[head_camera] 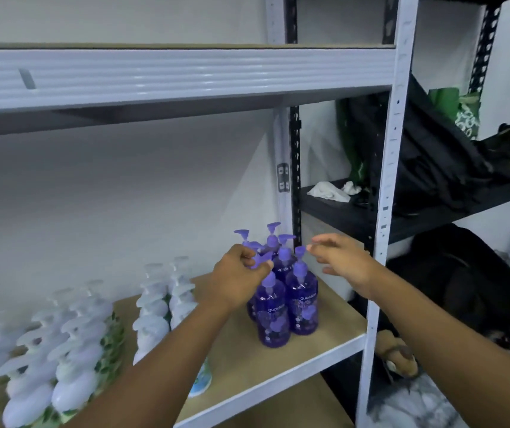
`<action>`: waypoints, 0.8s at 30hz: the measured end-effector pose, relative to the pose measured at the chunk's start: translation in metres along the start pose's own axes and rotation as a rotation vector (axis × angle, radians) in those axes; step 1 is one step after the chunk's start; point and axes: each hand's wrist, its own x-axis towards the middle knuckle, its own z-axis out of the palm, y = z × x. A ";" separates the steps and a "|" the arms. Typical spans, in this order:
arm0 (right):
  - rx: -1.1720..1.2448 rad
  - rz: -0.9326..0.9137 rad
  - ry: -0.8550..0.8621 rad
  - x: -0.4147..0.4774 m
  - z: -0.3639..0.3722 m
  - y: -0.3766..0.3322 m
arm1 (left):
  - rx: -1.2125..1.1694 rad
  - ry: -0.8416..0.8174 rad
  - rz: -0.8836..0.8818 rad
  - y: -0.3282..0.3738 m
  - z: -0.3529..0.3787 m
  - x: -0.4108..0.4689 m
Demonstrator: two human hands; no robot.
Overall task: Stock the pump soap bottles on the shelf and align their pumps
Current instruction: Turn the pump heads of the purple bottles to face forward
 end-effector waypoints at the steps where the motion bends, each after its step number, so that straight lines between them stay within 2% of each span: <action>1: -0.010 0.019 -0.025 0.005 0.002 0.005 | 0.013 0.010 -0.009 -0.002 0.004 0.005; 7: -0.067 0.052 -0.135 0.035 0.007 0.026 | 0.080 0.032 -0.004 -0.009 0.022 0.024; 15: -0.026 0.016 -0.118 0.040 0.007 0.027 | 0.047 0.008 0.022 -0.012 0.034 0.030; 24: -0.004 0.012 -0.120 0.043 0.006 0.029 | 0.032 -0.096 0.028 -0.010 0.027 0.027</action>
